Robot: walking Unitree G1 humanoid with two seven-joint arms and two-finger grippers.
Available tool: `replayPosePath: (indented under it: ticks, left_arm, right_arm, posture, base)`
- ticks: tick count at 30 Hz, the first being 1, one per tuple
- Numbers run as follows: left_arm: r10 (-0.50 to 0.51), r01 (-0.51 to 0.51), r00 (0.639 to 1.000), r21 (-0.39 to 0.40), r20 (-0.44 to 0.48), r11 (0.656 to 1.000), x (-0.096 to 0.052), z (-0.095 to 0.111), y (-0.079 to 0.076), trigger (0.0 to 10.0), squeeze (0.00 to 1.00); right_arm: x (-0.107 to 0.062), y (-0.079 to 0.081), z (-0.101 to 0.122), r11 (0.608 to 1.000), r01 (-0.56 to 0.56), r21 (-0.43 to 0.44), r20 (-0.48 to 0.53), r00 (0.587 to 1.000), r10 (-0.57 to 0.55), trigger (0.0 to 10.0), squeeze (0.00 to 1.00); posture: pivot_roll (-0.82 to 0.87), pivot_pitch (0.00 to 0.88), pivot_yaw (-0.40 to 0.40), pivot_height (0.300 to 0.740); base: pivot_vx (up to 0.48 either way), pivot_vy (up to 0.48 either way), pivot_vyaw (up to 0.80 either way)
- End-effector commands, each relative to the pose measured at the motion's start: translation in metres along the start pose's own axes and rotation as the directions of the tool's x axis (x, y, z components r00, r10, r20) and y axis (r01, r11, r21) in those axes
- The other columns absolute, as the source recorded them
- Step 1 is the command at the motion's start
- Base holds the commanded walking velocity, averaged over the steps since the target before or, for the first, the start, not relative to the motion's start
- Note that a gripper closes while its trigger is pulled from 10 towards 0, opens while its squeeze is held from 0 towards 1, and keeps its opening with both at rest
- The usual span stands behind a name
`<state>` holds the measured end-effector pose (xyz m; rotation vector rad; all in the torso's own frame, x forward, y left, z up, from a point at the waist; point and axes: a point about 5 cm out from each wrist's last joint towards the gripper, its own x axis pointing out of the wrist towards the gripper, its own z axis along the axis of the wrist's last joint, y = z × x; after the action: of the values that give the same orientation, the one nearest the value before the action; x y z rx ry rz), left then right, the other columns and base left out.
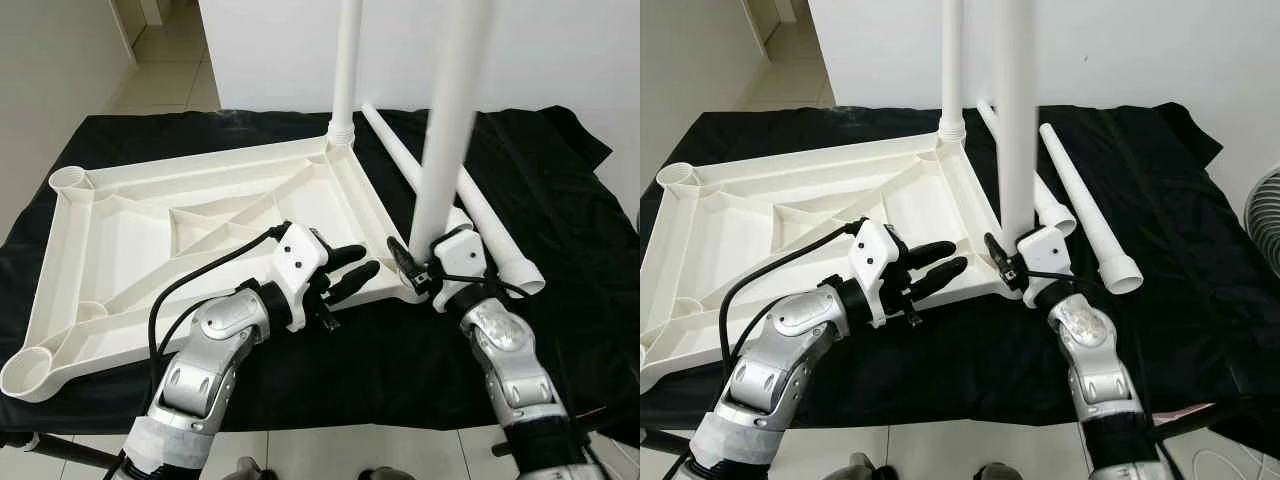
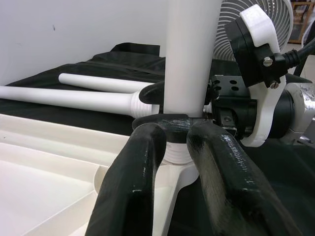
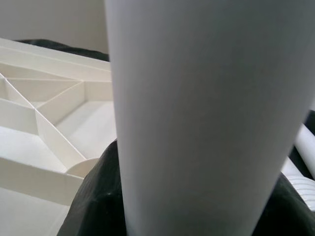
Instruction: Building children table
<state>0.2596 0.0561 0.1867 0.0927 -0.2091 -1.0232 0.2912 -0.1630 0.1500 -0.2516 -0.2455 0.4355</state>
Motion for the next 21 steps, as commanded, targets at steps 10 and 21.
replayPosePath:
  ticks: [10, 21]
  left_arm:
    - [0.036, -0.036, 0.999, 0.014, 0.003, 0.999, 0.002, 0.002, 0.002, 10.0, 0.00]
    - [0.040, -0.040, 0.999, 0.014, 0.002, 0.999, 0.001, 0.002, 0.001, 10.0, 0.00]
  right_arm:
    - [-0.007, -0.003, -0.034, 0.968, 0.114, 0.222, -0.123, 0.988, -0.089, 10.0, 0.00]
    - [-0.017, 0.002, -0.042, 0.957, 0.128, 0.260, -0.102, 0.989, -0.105, 10.0, 0.00]
  posture:
    - [-0.12, 0.052, 0.057, 0.740]
    - [-0.12, 0.048, 0.051, 0.740]
  base:
    - [0.000, 0.000, 0.00]
    - [0.000, 0.000, 0.00]
